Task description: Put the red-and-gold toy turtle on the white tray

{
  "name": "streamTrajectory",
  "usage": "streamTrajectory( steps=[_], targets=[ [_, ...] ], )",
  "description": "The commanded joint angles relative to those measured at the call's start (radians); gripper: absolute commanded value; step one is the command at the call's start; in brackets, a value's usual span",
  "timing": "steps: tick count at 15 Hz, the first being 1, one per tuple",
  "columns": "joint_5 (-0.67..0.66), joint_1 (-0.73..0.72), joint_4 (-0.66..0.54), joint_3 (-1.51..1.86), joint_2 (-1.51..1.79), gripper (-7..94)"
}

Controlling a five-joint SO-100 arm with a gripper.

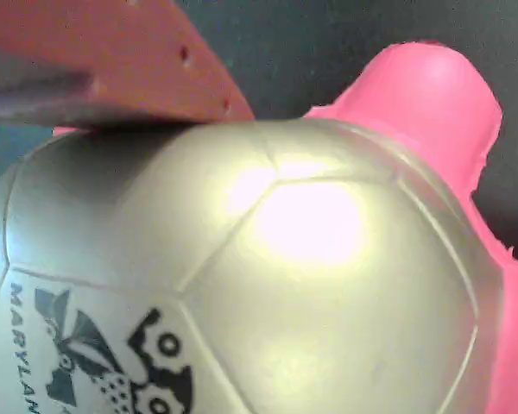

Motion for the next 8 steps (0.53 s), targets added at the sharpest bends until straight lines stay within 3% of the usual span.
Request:
streamTrajectory(
  steps=[1,8],
  targets=[
    [0.009,0.008,0.055,-0.012,0.229,0],
    [-0.067,0.069,0.215,-0.055,0.607,0]
  ],
)
